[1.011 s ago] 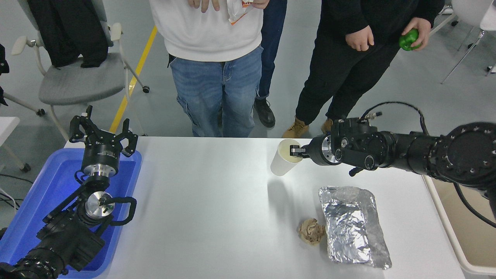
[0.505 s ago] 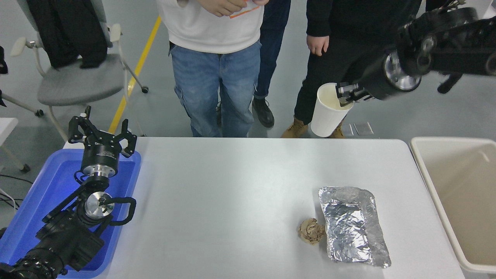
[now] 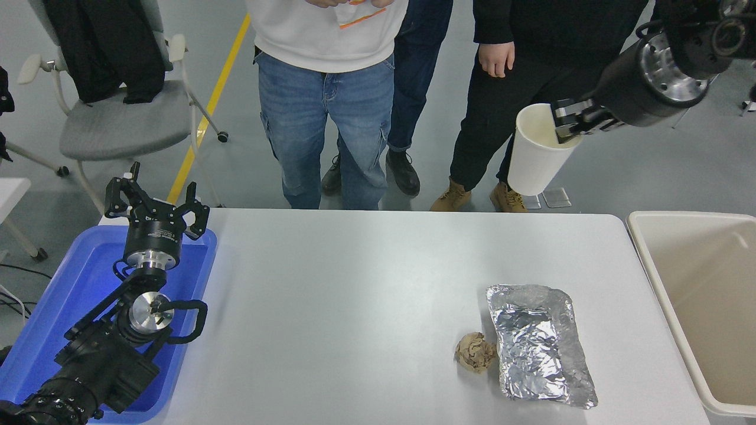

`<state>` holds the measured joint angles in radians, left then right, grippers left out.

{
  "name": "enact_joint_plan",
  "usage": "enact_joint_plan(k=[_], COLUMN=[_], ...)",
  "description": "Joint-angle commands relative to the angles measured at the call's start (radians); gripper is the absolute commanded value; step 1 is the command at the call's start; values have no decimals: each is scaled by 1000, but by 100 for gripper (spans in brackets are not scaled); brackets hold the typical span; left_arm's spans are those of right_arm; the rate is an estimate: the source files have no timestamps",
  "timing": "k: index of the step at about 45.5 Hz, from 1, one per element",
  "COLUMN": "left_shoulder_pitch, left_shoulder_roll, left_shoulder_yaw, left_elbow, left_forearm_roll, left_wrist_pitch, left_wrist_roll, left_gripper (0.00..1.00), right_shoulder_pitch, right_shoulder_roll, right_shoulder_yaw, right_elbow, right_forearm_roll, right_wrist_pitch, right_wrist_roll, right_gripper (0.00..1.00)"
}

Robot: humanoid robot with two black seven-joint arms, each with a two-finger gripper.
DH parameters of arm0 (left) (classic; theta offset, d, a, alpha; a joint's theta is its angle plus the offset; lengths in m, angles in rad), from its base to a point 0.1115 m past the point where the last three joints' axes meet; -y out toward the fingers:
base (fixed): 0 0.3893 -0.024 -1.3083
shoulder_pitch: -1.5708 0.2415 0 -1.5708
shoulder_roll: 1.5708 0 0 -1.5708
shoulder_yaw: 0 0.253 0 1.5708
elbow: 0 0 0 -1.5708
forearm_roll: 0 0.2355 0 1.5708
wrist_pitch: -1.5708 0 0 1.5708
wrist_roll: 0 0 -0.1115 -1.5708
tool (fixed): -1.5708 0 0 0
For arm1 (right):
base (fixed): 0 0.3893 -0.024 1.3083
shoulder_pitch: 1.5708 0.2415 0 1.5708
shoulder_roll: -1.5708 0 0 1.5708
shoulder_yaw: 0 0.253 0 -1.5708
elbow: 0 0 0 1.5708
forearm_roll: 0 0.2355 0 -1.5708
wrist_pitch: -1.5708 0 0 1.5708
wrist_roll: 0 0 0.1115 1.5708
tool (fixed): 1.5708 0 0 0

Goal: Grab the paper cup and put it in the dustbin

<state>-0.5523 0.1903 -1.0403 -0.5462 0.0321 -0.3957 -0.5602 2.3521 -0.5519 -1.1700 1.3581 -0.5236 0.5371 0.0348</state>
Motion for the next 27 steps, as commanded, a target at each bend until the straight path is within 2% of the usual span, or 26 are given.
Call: enact_joint_plan(k=[1,7,11,18,27], left_shoulder_pitch=[0,0,0,0,0], left_shoulder_roll=[0,0,0,-2,-2], left_shoulder_yaw=[0,0,0,0,2], left_elbow=[0,0,0,0,0], left_forearm_roll=[0,0,0,0,0], left_wrist_pitch=[0,0,0,0,0], left_wrist_roll=[0,0,0,0,0], left_gripper=[99,99,99,99,99], right_shoulder_pitch=[-71,-175,-293,-693,-1249], right_shoulder_roll=[-298,-488,-578,-579,-456], right_shoulder_yaw=[-56,-14,48,226,627], right_elbow=[-94,-238,-374,-609,-841], right_forearm_roll=[-312,-436,-478,-466,-319], right_wrist_pitch=[0,0,-6,-144,-285], right_wrist_roll=[7,13,36,152,155], right_gripper=[0,0,0,0,0])
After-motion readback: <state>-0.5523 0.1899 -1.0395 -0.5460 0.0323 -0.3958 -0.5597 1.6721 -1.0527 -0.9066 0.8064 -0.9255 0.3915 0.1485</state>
